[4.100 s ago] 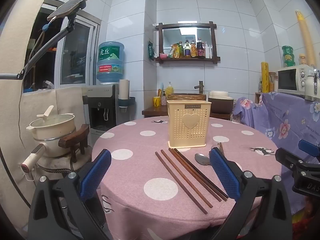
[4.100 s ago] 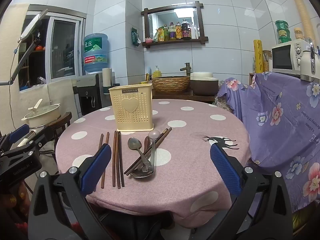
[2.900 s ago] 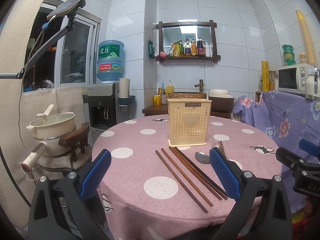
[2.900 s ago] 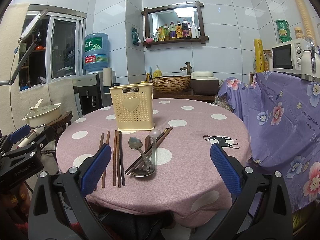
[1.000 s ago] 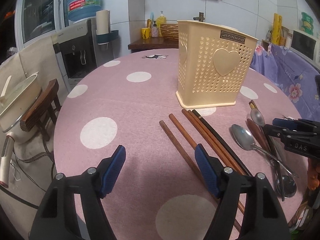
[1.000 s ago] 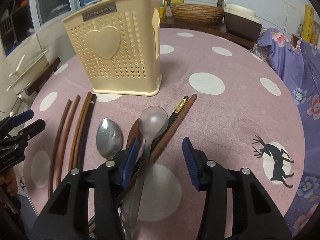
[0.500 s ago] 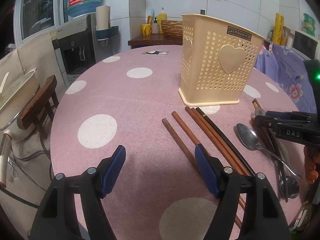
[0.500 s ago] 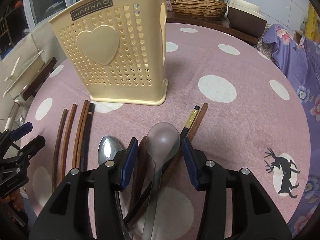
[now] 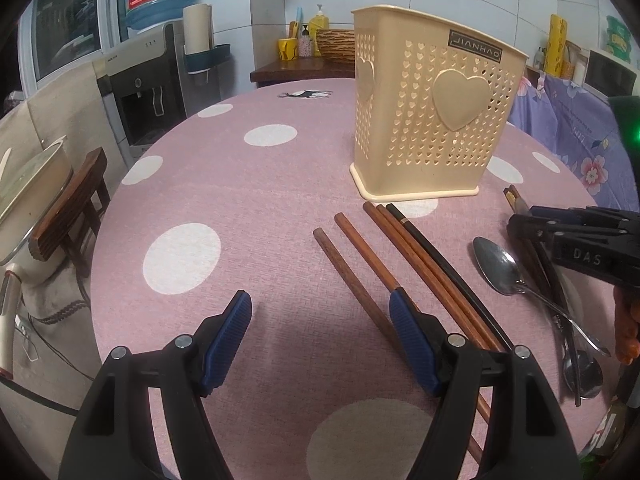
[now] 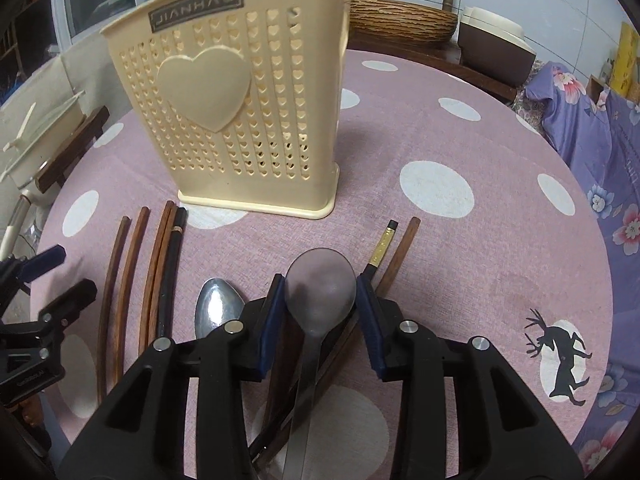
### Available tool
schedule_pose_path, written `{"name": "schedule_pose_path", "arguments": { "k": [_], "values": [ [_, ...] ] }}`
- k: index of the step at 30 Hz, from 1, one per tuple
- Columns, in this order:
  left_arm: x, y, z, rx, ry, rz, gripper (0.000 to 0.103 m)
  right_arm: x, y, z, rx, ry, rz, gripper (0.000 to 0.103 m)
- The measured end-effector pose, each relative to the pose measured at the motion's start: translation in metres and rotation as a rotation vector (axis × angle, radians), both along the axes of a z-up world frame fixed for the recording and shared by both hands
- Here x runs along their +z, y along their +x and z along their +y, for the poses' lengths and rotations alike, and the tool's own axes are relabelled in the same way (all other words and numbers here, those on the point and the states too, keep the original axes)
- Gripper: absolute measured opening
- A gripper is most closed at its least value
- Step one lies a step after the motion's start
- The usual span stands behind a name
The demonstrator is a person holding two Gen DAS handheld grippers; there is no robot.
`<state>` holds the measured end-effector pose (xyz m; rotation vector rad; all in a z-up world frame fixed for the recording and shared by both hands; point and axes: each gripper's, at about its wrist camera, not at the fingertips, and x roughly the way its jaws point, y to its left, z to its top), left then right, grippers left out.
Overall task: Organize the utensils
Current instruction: 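Grasp one wooden chopstick with the left gripper while the right gripper holds the spoon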
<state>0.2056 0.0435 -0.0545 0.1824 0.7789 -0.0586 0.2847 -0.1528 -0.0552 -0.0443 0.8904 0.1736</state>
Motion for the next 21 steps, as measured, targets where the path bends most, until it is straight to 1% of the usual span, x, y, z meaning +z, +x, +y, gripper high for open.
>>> {"name": "schedule_pose_path", "arguments": {
  "k": [3,6,8,13,16,21],
  "values": [
    [-0.001,0.006,-0.002,0.006,0.001,0.021,0.064,0.008,-0.006,-0.007,-0.007,0.022,-0.030,0.037],
    [-0.001,0.013,-0.005,0.015,0.004,0.040,0.055,0.017,-0.014,-0.010,-0.012,0.025,-0.072,0.037],
    [-0.002,0.019,-0.008,0.032,0.012,0.062,0.046,0.022,-0.020,-0.012,-0.013,0.031,-0.098,0.037],
    [-0.006,0.029,-0.014,0.066,0.014,0.112,0.039,0.032,-0.034,-0.016,-0.021,0.037,-0.160,0.037],
    [-0.007,0.032,-0.018,0.089,0.028,0.116,0.037,0.037,-0.038,-0.022,-0.023,0.049,-0.180,0.037],
    [-0.008,0.037,-0.021,0.124,0.025,0.123,0.034,0.042,-0.047,-0.026,-0.017,0.051,-0.213,0.037]
  ]
}}
